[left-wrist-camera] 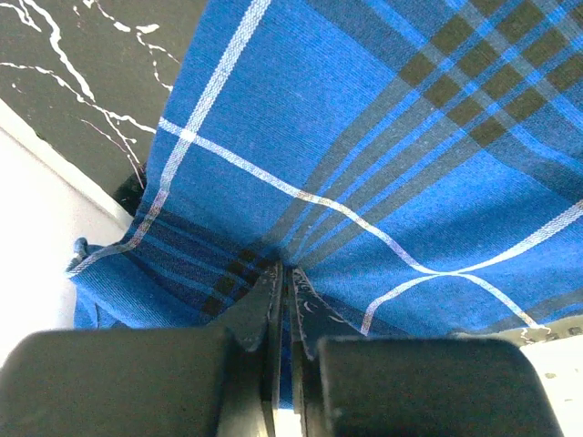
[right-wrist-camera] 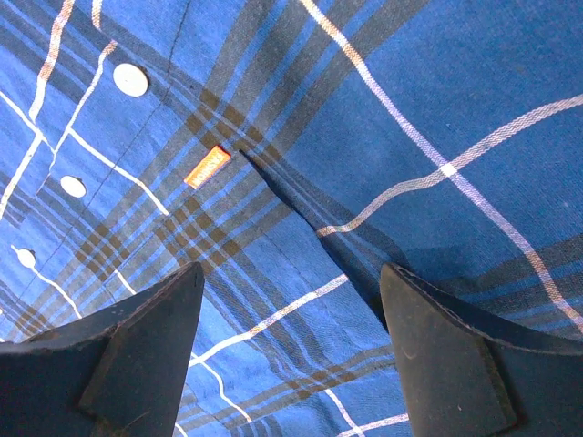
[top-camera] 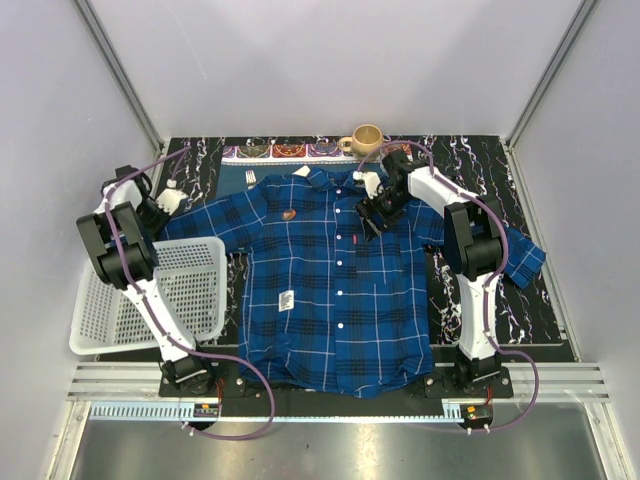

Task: Pin the brooch onto the clothing

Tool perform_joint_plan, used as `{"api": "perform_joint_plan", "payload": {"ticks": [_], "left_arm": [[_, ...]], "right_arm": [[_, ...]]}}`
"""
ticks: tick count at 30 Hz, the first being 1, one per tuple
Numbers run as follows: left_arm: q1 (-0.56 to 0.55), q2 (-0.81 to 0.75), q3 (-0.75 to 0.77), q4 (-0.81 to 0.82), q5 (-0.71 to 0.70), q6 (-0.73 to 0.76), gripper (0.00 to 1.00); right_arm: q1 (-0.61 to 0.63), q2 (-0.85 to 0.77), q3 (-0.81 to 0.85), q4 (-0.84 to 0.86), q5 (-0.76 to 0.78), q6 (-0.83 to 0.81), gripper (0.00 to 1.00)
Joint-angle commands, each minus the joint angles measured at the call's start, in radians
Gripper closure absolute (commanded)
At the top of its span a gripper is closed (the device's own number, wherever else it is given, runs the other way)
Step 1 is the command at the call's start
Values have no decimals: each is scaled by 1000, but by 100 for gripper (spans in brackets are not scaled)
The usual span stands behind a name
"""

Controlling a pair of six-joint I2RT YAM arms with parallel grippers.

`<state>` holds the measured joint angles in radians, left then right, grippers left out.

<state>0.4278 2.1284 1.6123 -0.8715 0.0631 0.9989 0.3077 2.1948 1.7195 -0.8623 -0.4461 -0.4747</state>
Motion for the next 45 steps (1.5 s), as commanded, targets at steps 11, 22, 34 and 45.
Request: {"api": "perform_joint_plan", "payload": {"ticks": [11,22,34,45], "left_arm": [[-167,-323,-28,-11,383,-66,38],[-536,-510,-305,83,518,-180,38],[-704,-486,-620,178,370,-224,53],[-695,-459,-675,216,273,-218,58]], "right_arm": [[16,-332,-3,-244,-105,-142,11],[-87,-575,-400,-276,56,-110,43],[-51,-515,-621,-158,118,-218,57],[-88,-520,-730,-165,303,-284,58]]}}
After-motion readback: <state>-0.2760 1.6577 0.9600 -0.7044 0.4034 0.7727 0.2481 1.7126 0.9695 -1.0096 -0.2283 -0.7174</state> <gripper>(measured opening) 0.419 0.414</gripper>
